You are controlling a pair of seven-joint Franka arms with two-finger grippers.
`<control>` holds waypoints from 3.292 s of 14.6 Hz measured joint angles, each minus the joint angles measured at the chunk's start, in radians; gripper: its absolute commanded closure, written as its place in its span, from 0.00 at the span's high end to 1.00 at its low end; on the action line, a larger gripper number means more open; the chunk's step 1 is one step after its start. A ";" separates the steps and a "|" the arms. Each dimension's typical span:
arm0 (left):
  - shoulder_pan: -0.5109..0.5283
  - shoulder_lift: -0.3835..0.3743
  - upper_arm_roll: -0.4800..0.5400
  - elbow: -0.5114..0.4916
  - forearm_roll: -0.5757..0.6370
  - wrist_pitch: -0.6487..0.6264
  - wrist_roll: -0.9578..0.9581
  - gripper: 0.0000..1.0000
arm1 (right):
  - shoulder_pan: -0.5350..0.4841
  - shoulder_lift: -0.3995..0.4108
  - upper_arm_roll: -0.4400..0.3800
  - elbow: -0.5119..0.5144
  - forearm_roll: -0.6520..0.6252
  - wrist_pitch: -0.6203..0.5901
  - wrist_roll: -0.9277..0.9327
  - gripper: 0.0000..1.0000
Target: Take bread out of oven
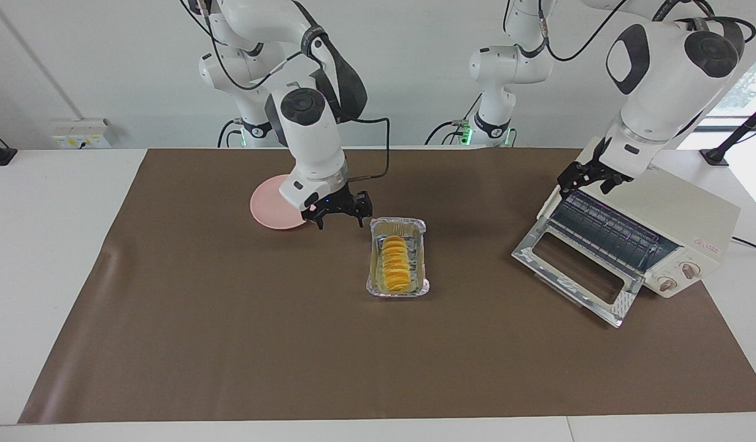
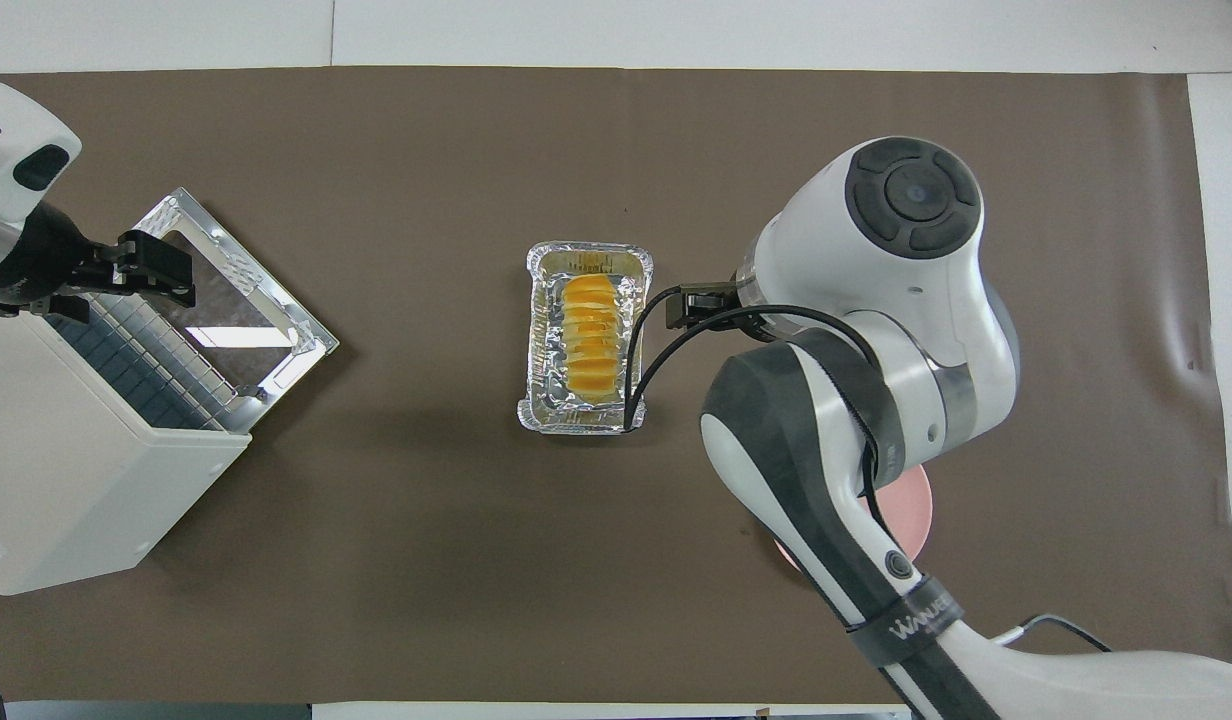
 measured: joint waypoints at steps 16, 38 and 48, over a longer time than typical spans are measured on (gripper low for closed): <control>0.019 -0.074 -0.023 -0.015 0.008 -0.140 0.092 1.00 | 0.038 0.209 -0.002 -0.026 0.050 0.271 0.200 0.81; 0.021 -0.082 -0.023 -0.010 0.008 -0.105 0.092 1.00 | -0.332 0.167 -0.021 0.043 0.046 0.204 -0.330 0.00; 0.021 -0.082 -0.023 -0.010 0.008 -0.105 0.092 1.00 | -0.444 0.151 -0.008 -0.101 0.251 0.193 -0.613 0.00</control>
